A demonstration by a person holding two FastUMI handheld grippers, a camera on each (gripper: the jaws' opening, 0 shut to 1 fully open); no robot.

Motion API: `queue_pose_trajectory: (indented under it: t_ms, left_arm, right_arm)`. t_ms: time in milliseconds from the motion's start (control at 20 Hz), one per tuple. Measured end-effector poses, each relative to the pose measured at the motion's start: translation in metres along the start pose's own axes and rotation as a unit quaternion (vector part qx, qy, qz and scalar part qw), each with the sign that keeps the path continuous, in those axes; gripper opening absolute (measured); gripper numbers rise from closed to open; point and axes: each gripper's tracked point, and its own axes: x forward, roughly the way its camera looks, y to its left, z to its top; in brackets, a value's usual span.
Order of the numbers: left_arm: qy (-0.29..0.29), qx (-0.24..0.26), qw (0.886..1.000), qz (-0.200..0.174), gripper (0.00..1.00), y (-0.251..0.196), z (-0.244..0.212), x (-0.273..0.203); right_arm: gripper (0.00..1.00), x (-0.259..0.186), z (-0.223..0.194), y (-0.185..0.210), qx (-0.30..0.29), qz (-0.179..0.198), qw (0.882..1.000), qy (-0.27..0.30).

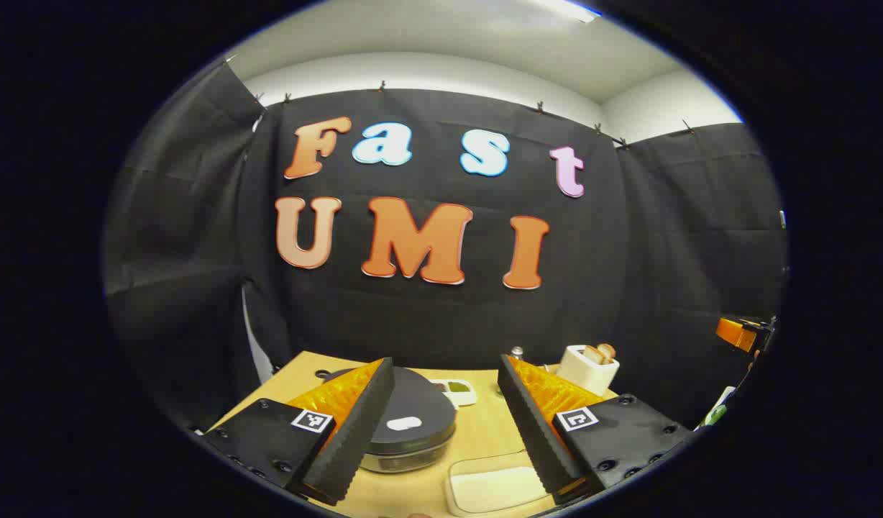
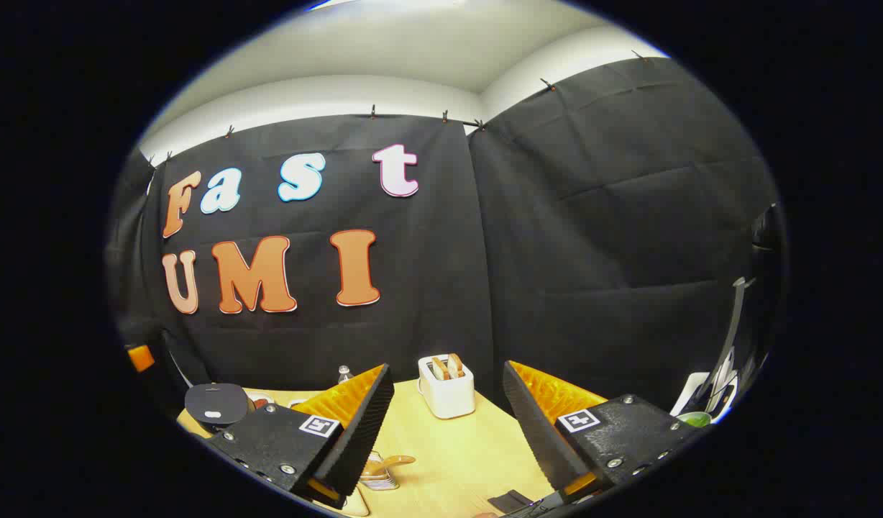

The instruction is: Close the left gripper, press the button to open the rice cooker; take a wooden spoon from the chopstick holder with the right hand, scoop a spoonful of rice and pour it into the rice cooker, then put the wooden spoon back into the chopstick holder.

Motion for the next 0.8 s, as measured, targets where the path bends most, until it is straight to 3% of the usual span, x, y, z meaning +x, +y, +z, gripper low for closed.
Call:
queue_pose_trajectory:
  t_ms: [50, 100, 150, 200, 300, 550, 800]
  left_arm:
    - [-0.006, 0.004, 1.0, 0.016, 0.94, 0.009, 0.01, -0.003]
    - [-0.015, 0.009, 0.999, 0.032, 0.95, 0.019, 0.02, -0.008]
    - [-0.021, 0.014, 0.999, 0.044, 0.95, 0.028, 0.023, -0.013]
    - [-0.032, 0.018, 0.998, 0.05, 0.97, 0.032, 0.03, -0.018]
    - [-0.035, 0.024, 0.997, 0.067, 0.99, 0.036, 0.037, -0.026]
    - [-0.038, 0.021, 0.995, 0.091, 1.0, 0.02, 0.044, -0.047]
    - [-0.036, 0.005, 0.996, 0.087, 1.0, -0.005, 0.048, -0.054]
  right_arm:
    - [1.0, -0.003, 0.004, 0.008, 0.008, 0.015, 1.0, 0.0]
    - [0.88, -0.003, 0.006, 0.014, 0.01, 0.026, 1.0, 0.007]
    - [1.0, -0.002, -0.001, 0.017, 0.007, 0.035, 0.999, 0.019]
    - [0.88, -0.003, -0.003, 0.02, 0.001, 0.042, 0.999, 0.024]
    - [1.0, 0.0, -0.002, 0.018, -0.011, 0.053, 0.998, 0.029]
    - [0.95, 0.008, -0.002, 0.021, -0.003, 0.097, 0.994, 0.042]
    - [1.0, 0.022, 0.001, 0.015, -0.02, 0.116, 0.992, 0.038]
